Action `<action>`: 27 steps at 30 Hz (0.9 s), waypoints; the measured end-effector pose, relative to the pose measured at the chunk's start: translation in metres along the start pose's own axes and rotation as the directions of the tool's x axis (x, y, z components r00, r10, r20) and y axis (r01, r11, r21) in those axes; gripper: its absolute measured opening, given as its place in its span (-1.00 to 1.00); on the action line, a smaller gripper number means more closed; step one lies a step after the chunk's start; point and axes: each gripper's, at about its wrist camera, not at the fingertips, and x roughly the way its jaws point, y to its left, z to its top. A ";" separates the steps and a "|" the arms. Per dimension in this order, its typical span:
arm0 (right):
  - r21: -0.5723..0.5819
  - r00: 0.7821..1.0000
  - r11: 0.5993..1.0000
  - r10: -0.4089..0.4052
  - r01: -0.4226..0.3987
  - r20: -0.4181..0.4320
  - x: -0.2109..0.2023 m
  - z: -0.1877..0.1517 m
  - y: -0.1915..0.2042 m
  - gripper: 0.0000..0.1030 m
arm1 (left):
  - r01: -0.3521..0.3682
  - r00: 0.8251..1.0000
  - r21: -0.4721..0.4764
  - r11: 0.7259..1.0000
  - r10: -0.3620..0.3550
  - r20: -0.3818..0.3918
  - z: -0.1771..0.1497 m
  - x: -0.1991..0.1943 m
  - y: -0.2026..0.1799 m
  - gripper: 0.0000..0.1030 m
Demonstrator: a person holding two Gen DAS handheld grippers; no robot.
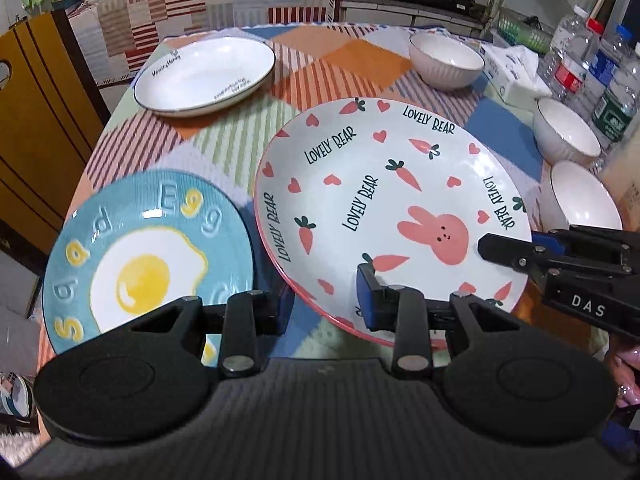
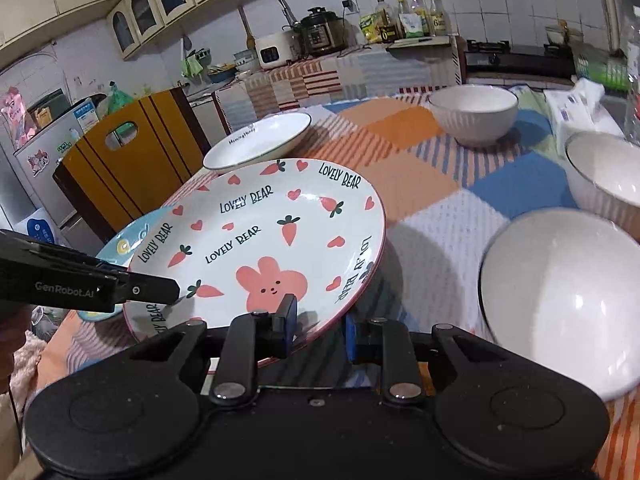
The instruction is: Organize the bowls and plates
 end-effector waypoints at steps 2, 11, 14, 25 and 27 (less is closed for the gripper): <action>-0.006 1.000 1.000 0.001 -0.001 0.003 0.003 0.009 0.000 -0.44 | 0.005 1.000 -0.001 1.000 -0.005 0.005 0.010 0.001 0.003 -0.39; -0.020 1.000 1.000 -0.018 0.017 -0.014 0.025 0.053 -0.014 -0.44 | 0.047 0.999 -0.032 0.998 -0.047 -0.010 0.054 0.030 0.011 -0.39; -0.030 0.999 0.999 -0.028 0.026 -0.038 0.035 0.063 -0.021 -0.44 | 0.065 0.998 -0.048 0.997 -0.066 -0.025 0.063 0.044 0.012 -0.39; -0.103 0.981 0.993 -0.077 0.059 -0.178 0.073 0.095 -0.033 -0.44 | 0.094 0.987 -0.158 0.983 -0.113 -0.115 0.078 0.092 0.024 -0.39; -0.124 0.975 0.990 -0.091 0.067 -0.203 0.081 0.098 -0.036 -0.43 | 0.094 0.986 -0.183 0.979 -0.117 -0.117 0.079 0.096 0.025 -0.38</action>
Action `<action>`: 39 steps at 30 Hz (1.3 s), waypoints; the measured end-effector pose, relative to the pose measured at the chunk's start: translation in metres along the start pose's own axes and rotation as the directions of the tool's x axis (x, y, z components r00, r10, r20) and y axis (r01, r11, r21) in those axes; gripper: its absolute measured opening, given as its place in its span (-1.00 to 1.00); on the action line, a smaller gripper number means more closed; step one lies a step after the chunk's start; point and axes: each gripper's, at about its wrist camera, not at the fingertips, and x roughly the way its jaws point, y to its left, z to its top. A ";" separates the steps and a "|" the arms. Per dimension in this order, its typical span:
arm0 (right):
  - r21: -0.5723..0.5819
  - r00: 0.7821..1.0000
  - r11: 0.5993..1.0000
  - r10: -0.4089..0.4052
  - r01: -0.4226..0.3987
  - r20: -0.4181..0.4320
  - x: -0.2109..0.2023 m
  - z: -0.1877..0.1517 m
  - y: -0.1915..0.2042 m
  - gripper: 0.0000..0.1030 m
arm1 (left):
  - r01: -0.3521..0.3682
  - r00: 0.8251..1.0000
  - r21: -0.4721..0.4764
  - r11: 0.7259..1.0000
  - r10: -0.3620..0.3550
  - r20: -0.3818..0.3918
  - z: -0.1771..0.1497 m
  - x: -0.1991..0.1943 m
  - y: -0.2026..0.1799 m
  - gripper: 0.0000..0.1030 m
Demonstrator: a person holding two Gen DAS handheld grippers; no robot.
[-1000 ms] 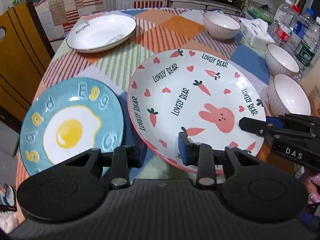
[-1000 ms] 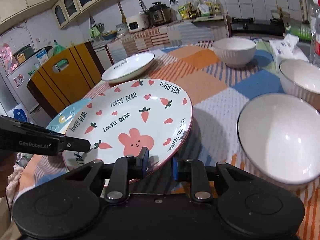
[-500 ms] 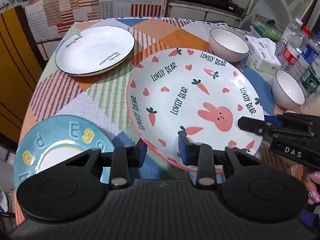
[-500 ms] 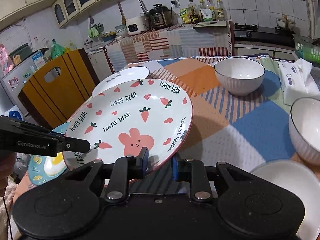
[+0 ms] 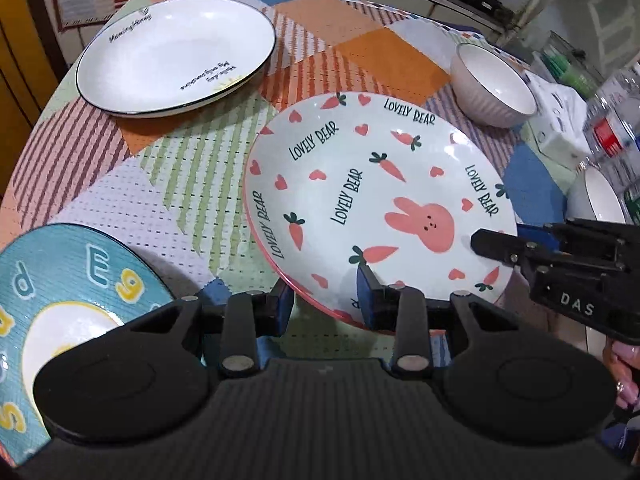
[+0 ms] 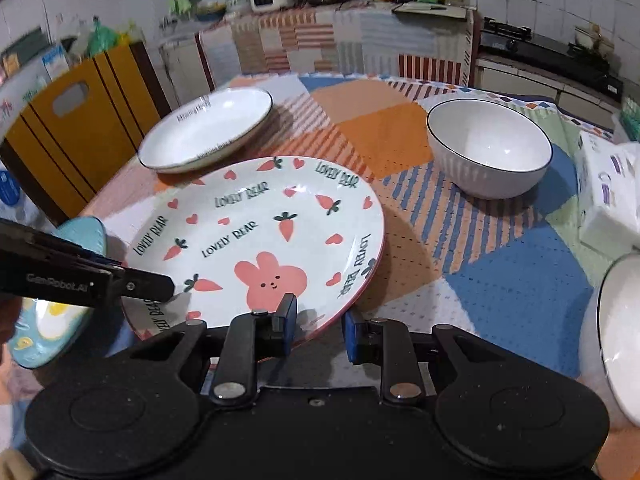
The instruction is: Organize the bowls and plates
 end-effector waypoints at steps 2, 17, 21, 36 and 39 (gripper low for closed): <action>-0.004 1.000 1.000 0.008 -0.008 -0.011 0.003 0.004 -0.002 -0.43 | 0.013 1.000 -0.029 0.999 -0.013 -0.011 0.002 0.003 0.004 -0.38; -0.080 0.993 0.990 -0.116 0.117 0.021 -0.022 0.008 0.023 -0.09 | -0.020 0.999 0.041 0.999 0.022 -0.047 0.001 -0.019 -0.001 -0.27; -0.094 0.987 0.987 -0.124 0.133 0.100 -0.051 0.009 0.042 0.23 | -0.040 0.998 0.097 0.994 0.044 -0.037 -0.001 -0.047 -0.002 -0.19; -0.109 0.923 0.975 -0.145 0.195 0.357 -0.110 0.045 0.092 0.87 | -0.192 0.980 0.401 0.896 0.151 0.134 -0.024 -0.173 0.004 0.32; -0.098 0.940 0.987 -0.089 0.128 0.329 -0.120 0.055 0.099 0.87 | -0.196 0.980 0.450 0.871 0.154 0.129 -0.032 -0.188 0.015 0.37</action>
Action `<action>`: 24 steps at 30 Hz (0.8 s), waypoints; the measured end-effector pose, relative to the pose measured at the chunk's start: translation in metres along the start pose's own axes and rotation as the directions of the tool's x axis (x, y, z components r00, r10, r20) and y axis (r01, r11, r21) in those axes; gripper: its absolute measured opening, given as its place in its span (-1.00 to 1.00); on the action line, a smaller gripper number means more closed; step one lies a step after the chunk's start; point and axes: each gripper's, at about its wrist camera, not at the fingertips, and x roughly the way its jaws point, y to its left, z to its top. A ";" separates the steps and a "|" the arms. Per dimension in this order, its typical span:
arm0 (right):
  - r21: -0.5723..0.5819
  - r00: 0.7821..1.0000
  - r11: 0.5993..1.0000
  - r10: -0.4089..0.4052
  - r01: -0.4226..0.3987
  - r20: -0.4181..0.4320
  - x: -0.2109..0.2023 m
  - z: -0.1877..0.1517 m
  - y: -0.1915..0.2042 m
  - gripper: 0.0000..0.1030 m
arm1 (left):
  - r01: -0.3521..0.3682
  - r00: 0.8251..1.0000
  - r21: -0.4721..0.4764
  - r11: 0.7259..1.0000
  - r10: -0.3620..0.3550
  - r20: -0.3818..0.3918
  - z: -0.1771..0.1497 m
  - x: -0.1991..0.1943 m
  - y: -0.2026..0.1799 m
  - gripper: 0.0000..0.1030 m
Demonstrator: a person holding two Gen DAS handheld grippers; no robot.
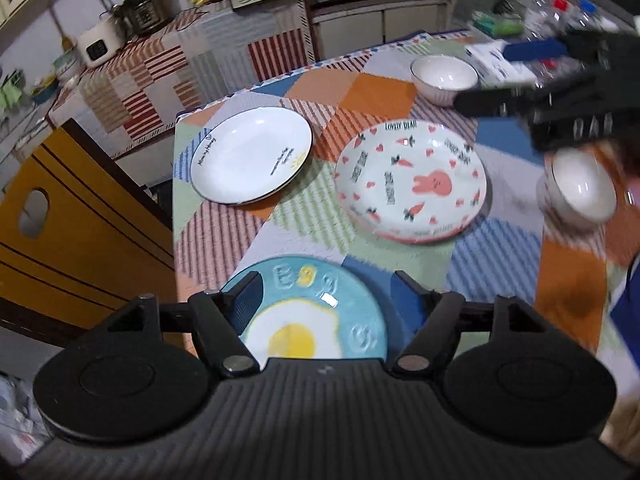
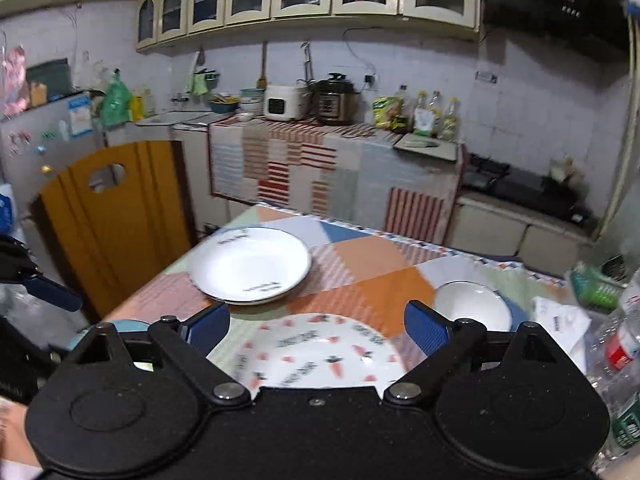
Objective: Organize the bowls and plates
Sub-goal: 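Move both grippers to the blue egg plate rim and close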
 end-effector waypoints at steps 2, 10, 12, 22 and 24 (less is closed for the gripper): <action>0.002 0.999 0.999 0.044 -0.044 0.001 -0.004 0.002 0.008 0.87 | 0.008 1.000 0.011 1.000 -0.008 -0.008 -0.010 -0.006 0.009 0.39; -0.065 0.969 0.968 0.238 -0.242 -0.059 -0.001 -0.003 0.049 0.86 | 0.004 1.000 -0.020 1.000 -0.004 -0.029 -0.058 0.003 0.051 0.40; -0.056 0.950 0.953 0.290 -0.298 -0.117 0.007 -0.008 0.058 0.78 | 0.023 0.999 -0.055 0.998 -0.025 -0.044 -0.068 0.011 0.064 0.40; 0.151 0.830 0.901 0.433 -0.406 -0.351 0.065 -0.074 0.095 0.35 | 0.052 0.989 -0.154 0.987 -0.073 -0.132 -0.098 0.066 0.097 0.36; 0.190 0.821 0.897 0.442 -0.399 -0.361 0.074 -0.084 0.099 0.35 | 0.043 0.987 -0.157 0.987 -0.066 -0.149 -0.102 0.077 0.100 0.34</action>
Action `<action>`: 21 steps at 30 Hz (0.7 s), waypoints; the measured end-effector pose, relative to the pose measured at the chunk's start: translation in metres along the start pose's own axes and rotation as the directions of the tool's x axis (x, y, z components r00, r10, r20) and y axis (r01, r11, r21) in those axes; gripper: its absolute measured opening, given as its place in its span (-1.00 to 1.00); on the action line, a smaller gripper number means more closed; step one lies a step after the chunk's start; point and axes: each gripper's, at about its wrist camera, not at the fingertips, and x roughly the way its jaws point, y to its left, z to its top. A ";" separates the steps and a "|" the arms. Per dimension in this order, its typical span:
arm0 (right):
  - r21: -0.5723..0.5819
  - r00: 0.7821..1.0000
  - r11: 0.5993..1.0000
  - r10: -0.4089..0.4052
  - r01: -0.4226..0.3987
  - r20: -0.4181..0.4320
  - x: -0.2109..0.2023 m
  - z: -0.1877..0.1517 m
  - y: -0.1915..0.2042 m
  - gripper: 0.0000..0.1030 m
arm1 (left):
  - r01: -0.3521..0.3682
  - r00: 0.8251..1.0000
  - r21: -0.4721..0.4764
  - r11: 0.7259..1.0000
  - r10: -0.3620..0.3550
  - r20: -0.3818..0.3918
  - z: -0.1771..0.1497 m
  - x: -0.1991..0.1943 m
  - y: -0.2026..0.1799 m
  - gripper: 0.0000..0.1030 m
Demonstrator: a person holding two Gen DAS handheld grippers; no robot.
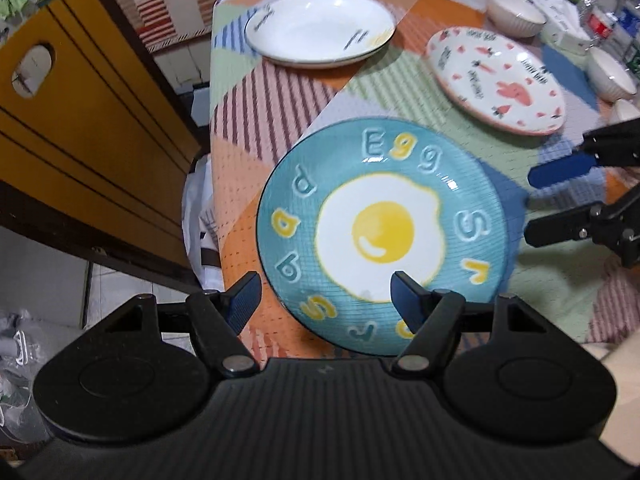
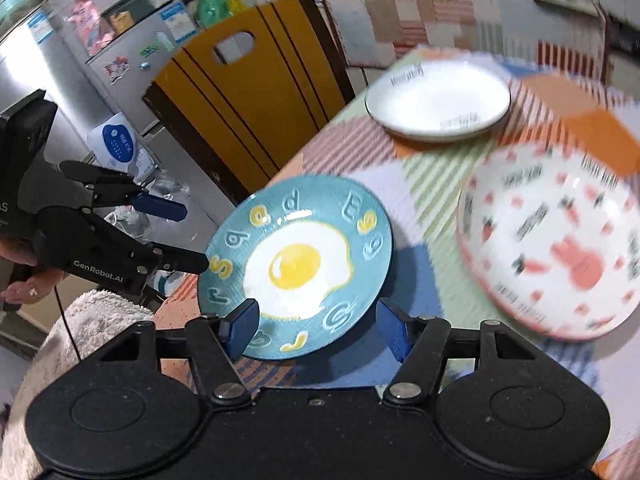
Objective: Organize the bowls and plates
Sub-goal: 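Move both grippers to the blue egg plate rim and close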
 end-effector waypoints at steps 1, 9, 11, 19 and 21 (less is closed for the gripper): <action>0.016 1.000 1.000 0.004 -0.003 -0.006 0.006 -0.002 -0.001 0.33 | -0.004 1.000 0.002 1.000 0.004 -0.007 0.000 0.005 0.001 0.32; 0.070 1.000 0.997 -0.010 0.011 -0.014 0.036 -0.015 -0.009 0.03 | -0.008 0.998 0.002 1.000 0.008 -0.061 -0.008 0.037 0.011 0.30; 0.060 1.000 0.998 -0.021 0.021 -0.005 0.039 -0.016 -0.007 0.03 | -0.003 0.998 -0.004 1.000 0.003 -0.067 -0.011 0.042 0.014 0.19; 0.032 0.997 0.997 -0.071 0.070 0.032 0.045 -0.020 -0.004 -0.28 | 0.039 0.998 -0.057 0.998 -0.042 -0.052 -0.015 0.047 0.021 -0.30; 0.029 0.995 0.996 -0.089 0.088 0.033 0.047 -0.021 -0.005 -0.43 | 0.040 0.998 -0.063 0.997 -0.042 -0.044 -0.016 0.048 0.021 -0.31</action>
